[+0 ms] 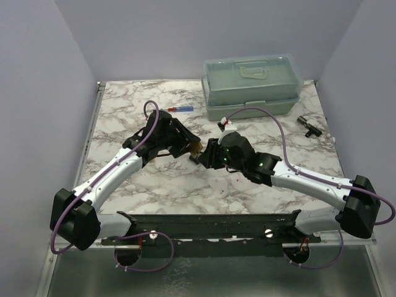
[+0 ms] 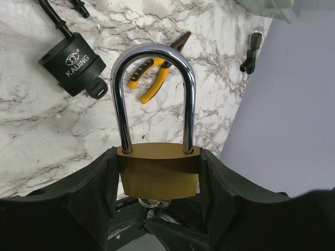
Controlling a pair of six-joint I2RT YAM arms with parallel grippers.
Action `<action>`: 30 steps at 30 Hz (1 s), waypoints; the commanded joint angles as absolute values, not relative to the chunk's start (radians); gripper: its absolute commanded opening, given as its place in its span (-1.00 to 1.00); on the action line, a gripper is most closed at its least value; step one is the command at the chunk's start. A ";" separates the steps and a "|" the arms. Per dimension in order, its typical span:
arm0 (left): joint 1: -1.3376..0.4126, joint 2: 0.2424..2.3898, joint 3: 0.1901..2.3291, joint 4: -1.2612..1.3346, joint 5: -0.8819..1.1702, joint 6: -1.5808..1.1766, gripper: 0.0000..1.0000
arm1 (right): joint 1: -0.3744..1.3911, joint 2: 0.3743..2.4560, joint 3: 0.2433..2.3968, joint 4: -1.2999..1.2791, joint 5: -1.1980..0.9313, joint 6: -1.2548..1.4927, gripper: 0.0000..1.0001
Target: Unlock with the key
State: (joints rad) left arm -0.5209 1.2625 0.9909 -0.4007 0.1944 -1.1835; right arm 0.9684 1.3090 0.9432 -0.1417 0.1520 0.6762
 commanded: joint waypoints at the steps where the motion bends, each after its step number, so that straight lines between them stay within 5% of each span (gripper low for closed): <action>1: -0.532 1.241 1.027 -0.360 0.210 -1.174 -1.00 | 0.968 1.321 0.981 -0.111 0.178 0.671 -0.21; 30: -0.545 1.227 1.023 -0.334 0.228 -1.172 -1.00 | 0.968 1.354 0.983 -0.093 0.196 0.693 -0.56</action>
State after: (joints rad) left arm -0.5388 1.2625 0.9909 -0.4007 0.1955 -1.1740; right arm 0.9684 1.3373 0.9642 -0.1204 0.1860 0.6819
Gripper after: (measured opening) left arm 0.590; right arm 0.253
